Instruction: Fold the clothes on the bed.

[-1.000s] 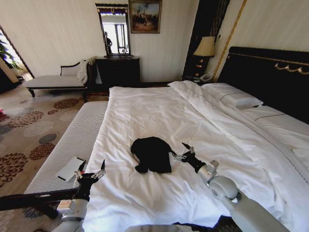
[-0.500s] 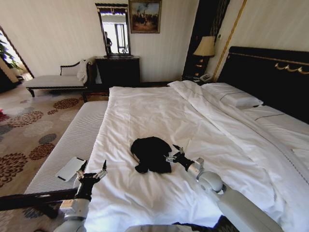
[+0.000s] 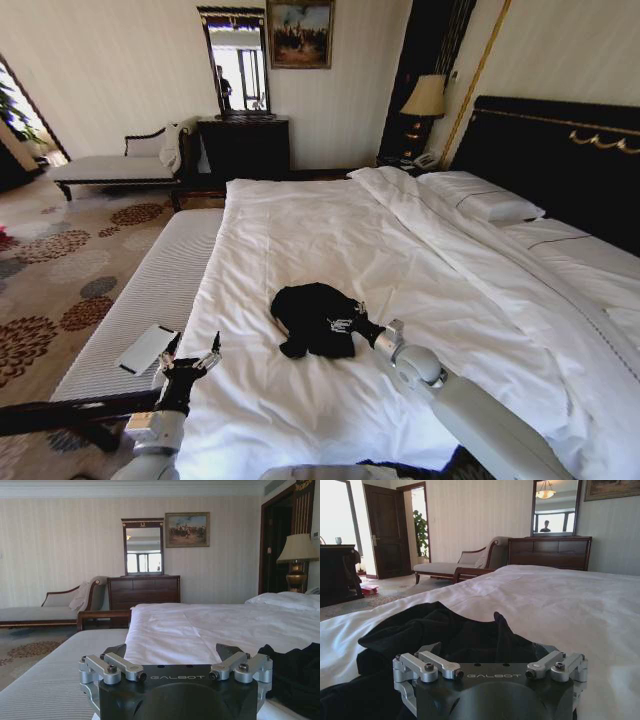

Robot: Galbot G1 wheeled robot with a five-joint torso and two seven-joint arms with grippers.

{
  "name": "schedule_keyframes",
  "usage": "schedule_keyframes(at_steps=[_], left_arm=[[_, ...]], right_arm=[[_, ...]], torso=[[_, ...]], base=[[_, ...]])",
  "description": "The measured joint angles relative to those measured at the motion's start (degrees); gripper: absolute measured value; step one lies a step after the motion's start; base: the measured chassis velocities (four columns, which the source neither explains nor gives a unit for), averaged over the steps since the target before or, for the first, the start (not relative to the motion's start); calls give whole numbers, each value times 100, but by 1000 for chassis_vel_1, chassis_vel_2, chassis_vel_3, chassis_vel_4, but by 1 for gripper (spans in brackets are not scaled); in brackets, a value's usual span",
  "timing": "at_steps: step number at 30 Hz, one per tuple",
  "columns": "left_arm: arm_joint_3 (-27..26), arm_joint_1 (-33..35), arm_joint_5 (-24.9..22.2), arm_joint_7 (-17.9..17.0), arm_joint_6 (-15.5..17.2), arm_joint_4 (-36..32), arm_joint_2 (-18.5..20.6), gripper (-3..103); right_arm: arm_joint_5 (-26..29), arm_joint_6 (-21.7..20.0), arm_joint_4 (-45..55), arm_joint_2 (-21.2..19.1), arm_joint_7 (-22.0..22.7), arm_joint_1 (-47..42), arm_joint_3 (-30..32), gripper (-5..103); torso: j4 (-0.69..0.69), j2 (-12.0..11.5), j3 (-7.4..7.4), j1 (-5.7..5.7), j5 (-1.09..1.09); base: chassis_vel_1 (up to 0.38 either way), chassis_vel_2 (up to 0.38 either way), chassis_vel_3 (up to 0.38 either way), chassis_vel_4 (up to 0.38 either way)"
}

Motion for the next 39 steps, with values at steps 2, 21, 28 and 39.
schedule_keyframes(at_steps=[2,21,28,39], left_arm=[[-6,23,-1,0,0,-27,-1,100],[12,38,49,-9,-7,-111,34,100],[2,40,59,-9,-22,-130,16,100],[-44,62,73,-9,-35,-140,-14,100]], right_arm=[[-29,27,-135,62,-13,-40,80,99],[-133,93,-355,95,-59,-81,109,79],[-138,109,-464,92,-67,-31,69,75],[-146,109,-674,152,-111,164,-128,72]], torso=[[0,1,0,0,1],[0,1,-1,0,0],[0,1,-1,0,1],[0,1,0,0,0]], base=[[0,0,0,0],[0,0,0,0],[0,0,0,0],[0,0,0,0]])
